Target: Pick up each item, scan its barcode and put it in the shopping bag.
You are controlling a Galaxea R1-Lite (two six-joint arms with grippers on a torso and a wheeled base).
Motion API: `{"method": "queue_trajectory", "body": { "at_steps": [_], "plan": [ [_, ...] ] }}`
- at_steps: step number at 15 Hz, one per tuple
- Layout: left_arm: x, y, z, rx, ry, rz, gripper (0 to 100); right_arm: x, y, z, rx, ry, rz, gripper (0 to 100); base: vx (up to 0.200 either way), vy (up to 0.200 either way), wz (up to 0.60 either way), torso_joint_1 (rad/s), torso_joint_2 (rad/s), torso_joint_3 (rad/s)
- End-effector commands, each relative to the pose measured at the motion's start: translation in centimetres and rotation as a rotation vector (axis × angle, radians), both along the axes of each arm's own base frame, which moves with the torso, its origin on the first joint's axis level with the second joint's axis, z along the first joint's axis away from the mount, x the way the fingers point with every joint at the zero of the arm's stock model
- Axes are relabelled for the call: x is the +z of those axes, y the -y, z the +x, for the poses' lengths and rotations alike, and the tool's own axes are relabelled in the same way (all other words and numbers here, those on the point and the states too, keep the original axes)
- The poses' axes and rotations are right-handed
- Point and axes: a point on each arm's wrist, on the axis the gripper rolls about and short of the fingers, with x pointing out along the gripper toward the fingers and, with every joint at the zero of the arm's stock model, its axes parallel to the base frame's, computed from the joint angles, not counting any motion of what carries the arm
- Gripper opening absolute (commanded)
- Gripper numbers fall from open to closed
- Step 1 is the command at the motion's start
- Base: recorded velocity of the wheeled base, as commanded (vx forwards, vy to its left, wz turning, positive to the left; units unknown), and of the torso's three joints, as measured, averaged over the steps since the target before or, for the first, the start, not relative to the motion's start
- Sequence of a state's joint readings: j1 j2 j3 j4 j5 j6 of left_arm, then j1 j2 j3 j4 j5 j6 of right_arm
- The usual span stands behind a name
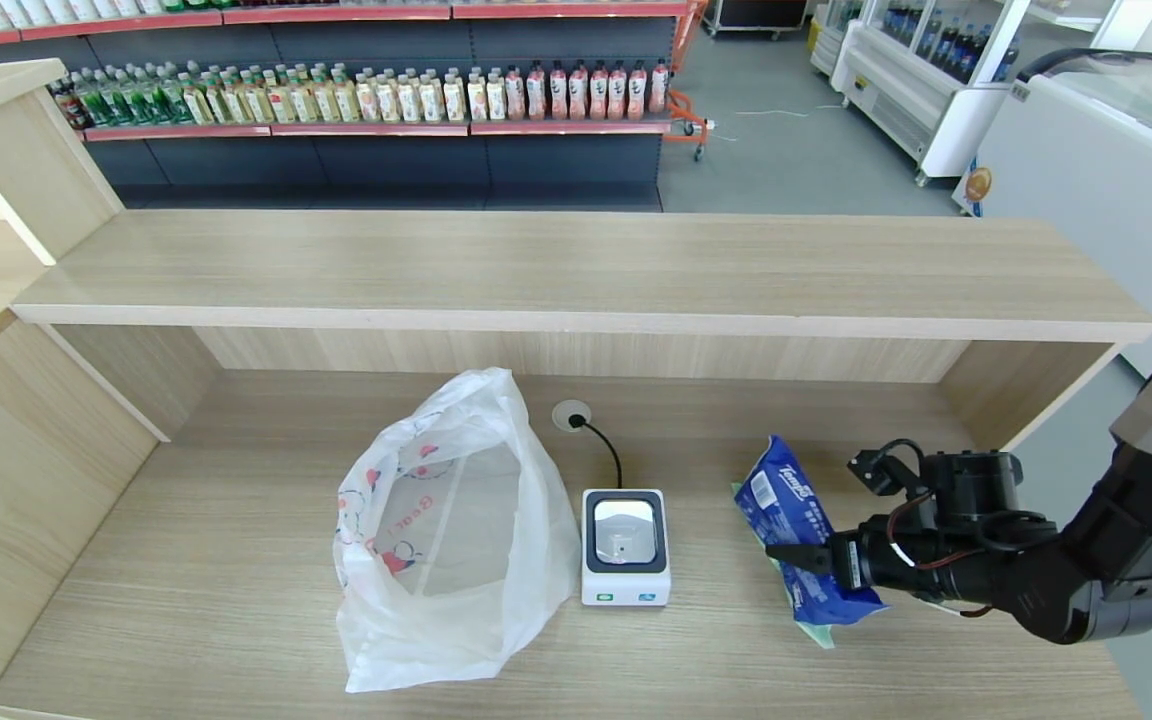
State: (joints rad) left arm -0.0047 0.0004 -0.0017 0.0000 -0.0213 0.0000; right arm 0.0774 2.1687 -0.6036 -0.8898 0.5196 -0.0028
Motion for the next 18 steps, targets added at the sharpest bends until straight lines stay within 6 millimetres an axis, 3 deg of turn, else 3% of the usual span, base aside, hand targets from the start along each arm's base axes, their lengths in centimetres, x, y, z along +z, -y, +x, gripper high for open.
{"method": "queue_trajectory", "body": {
  "at_steps": [1, 5, 6, 18],
  "plan": [
    [0.0, 0.0, 0.0, 0.0, 0.0, 0.0, 100, -0.4, 0.2, 0.1, 0.014, 0.007, -0.02, 100, 0.0, 0.0, 0.0, 0.0, 0.0, 0.0],
    [0.0, 0.0, 0.0, 0.0, 0.0, 0.0, 100, 0.0, 0.5, 0.3, 0.028, 0.056, -0.001, 100, 0.0, 0.0, 0.0, 0.0, 0.0, 0.0],
    [0.0, 0.0, 0.0, 0.0, 0.0, 0.0, 100, 0.0, 0.6, 0.3, 0.039, 0.074, 0.012, 0, 0.0, 0.0, 0.0, 0.0, 0.0, 0.0],
    [0.0, 0.0, 0.0, 0.0, 0.0, 0.0, 100, -0.9, 0.9, -1.7, 0.041, 0.023, 0.008, 0, 0.0, 0.0, 0.0, 0.0, 0.0, 0.0]
  ]
}}
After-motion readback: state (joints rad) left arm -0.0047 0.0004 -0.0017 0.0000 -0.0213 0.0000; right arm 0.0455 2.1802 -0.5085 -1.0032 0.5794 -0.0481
